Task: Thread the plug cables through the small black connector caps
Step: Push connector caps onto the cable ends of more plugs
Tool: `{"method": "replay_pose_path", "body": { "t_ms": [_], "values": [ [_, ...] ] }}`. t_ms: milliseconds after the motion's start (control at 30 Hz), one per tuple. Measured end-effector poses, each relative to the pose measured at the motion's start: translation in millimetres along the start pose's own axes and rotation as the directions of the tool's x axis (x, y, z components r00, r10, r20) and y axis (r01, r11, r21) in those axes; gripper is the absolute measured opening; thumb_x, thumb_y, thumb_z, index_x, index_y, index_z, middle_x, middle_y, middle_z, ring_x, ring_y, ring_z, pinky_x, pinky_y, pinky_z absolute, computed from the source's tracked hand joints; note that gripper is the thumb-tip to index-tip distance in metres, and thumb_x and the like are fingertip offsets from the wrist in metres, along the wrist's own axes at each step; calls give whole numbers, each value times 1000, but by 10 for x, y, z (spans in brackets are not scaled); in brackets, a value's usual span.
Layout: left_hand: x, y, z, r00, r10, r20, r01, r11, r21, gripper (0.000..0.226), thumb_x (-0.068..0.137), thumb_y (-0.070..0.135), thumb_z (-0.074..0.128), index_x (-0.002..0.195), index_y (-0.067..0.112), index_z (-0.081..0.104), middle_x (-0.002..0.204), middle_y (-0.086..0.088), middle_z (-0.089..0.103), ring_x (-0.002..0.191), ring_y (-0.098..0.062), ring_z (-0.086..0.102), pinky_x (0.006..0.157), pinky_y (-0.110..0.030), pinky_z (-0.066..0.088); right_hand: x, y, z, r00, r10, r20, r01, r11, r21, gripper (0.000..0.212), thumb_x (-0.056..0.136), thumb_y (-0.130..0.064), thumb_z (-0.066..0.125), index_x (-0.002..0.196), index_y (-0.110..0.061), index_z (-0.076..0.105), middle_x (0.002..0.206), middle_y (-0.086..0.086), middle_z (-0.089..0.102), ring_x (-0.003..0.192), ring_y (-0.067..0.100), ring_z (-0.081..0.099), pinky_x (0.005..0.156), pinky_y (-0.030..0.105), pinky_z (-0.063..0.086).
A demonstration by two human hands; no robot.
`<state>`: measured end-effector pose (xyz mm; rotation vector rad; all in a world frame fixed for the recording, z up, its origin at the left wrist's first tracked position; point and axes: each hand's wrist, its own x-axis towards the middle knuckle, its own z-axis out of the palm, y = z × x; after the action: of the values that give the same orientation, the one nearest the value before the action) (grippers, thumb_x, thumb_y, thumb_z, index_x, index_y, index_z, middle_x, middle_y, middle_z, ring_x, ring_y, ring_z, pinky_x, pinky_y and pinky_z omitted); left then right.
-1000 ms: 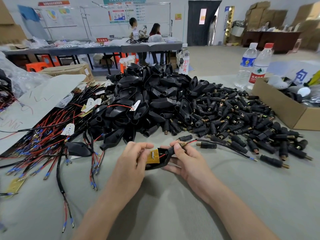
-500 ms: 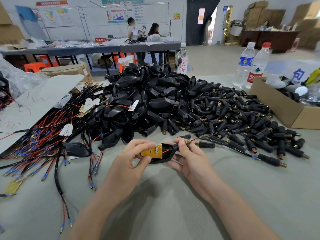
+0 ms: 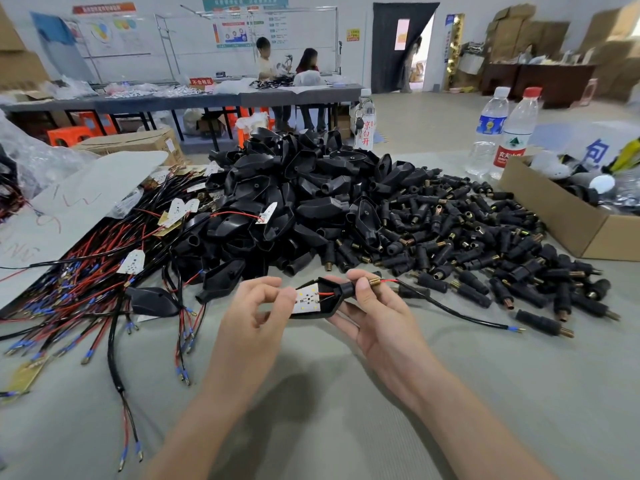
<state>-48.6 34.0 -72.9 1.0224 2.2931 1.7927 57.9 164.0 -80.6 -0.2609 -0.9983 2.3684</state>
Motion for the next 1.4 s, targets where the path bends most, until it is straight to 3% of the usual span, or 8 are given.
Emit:
{"method": "replay_pose_path", "body": {
  "t_ms": [167,300,467,633,800,900,1000,1400],
  "values": [
    [-3,-8,44,964,-246,101,265,891,-368,25,101,26,56,84,10,65,81,0,74,72,-11,69,77,-32,55,-30,11,33,999,8,50,-8,1000,2,19,95,-19,52,109,-10,58,124,19,68,112,31,67,85,37,59],
    [10,-24,90,939,-308,151,340,778,-528,19,101,20,56,92,6,64,95,-9,76,83,-17,72,70,-27,58,-55,10,51,997,-5,79,4,1000,3,20,92,-17,53,110,-9,59,125,18,68,115,31,66,88,38,58],
    [17,-64,80,934,-318,164,350,720,-599,9,100,13,57,108,13,61,92,-7,75,83,-19,73,66,-27,58,-80,2,78,991,5,131,-3,1000,-17,21,96,-17,48,114,-8,56,130,17,65,123,34,60,91,38,57],
    [44,-71,25,905,-267,332,420,687,-593,26,87,26,64,108,17,76,110,-13,74,88,-18,71,69,-27,58,-89,-35,78,989,23,146,-22,1000,-10,26,99,-16,45,121,-5,52,132,19,64,127,33,58,90,37,57],
    [64,-107,8,918,-275,287,394,724,-567,23,86,23,65,104,21,79,107,-9,76,84,-18,72,71,-22,58,-37,-48,55,999,43,26,-41,995,-86,43,95,-31,50,128,-4,55,125,15,69,117,30,66,94,41,57],
    [69,-130,2,927,-273,256,371,764,-528,20,94,16,62,102,23,79,105,-8,76,89,-23,74,70,-22,58,15,-43,-11,985,29,-170,-48,993,-106,34,100,-32,49,115,-8,67,106,8,73,97,25,70,82,39,61],
    [74,-139,-19,924,-275,266,376,779,-501,20,96,16,61,101,23,79,103,-11,77,90,-27,75,68,-22,58,32,-48,-64,963,-40,-267,-3,987,-159,22,99,-23,56,101,-10,74,85,0,69,73,12,62,62,24,57],
    [89,-186,4,895,-342,287,444,754,-484,16,94,17,64,106,14,75,97,-17,76,79,-28,75,61,-22,57,50,-30,-128,931,-204,-304,74,918,-389,17,98,-22,60,96,-14,75,83,-6,75,67,4,66,56,17,51]
  ]
}}
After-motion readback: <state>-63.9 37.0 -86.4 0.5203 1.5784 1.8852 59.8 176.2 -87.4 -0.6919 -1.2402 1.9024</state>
